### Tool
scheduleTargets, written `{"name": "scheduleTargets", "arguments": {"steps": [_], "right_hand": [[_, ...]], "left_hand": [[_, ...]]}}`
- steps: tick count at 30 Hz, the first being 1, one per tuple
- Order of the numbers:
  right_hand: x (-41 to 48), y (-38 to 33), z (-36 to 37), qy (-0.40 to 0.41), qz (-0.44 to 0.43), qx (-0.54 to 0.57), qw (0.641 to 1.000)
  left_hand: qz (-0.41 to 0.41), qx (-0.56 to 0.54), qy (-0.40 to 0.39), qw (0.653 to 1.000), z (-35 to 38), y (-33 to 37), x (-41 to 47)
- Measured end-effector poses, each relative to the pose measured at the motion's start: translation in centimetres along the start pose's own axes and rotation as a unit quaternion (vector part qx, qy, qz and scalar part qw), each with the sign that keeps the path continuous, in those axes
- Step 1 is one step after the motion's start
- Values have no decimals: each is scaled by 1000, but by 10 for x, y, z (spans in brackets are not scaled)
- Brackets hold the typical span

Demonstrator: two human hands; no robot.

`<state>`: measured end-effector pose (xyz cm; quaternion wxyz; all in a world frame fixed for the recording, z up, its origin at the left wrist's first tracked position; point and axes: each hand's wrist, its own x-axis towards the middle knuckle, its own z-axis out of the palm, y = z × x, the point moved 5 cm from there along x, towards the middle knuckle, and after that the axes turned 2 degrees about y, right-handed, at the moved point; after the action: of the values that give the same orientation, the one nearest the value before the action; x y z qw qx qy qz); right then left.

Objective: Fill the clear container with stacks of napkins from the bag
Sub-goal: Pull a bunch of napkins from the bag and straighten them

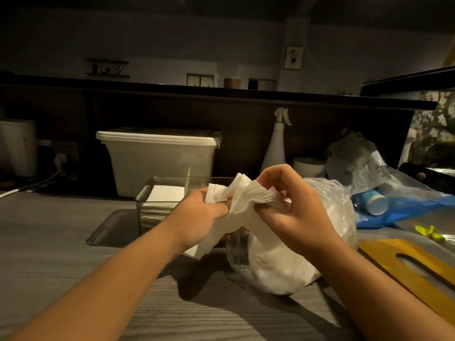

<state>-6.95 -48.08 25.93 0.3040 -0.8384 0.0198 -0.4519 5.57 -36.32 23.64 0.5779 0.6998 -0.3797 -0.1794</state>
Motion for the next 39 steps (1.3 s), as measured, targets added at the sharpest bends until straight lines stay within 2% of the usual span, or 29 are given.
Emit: {"name": "scheduleTargets", "arguments": {"steps": [8, 11, 14, 19, 22, 26, 28, 30, 33, 39], "right_hand": [[1, 14, 5, 5, 83, 42, 996], [2, 22, 9, -35, 146, 71, 986], [2, 25, 12, -66, 154, 99, 981], [4, 26, 5, -5, 140, 106, 984], [4, 26, -1, 44, 117, 96, 987], [4, 27, -13, 118, 124, 118, 978], [5, 23, -10, 90, 145, 193, 966], [2, 18, 2, 13, 171, 280, 944], [-8, 5, 27, -70, 186, 289, 936], [7, -4, 60, -48, 263, 273, 924]], "left_hand": [[-24, -33, -7, 999, -2, -5, 0], [-12, -54, -30, 998, 2, -2, -4], [-10, -74, -40, 996, 4, 0, -5], [-33, -68, -71, 995, -3, -4, -1], [-43, -95, -53, 993, -6, -9, 2], [2, -168, -32, 985, -12, -3, 3], [34, -229, -35, 972, -13, 5, 2], [40, -278, -27, 959, -13, 5, 3], [27, -319, -46, 946, -9, 1, 7], [28, -386, -63, 920, -8, 2, 8]]}}
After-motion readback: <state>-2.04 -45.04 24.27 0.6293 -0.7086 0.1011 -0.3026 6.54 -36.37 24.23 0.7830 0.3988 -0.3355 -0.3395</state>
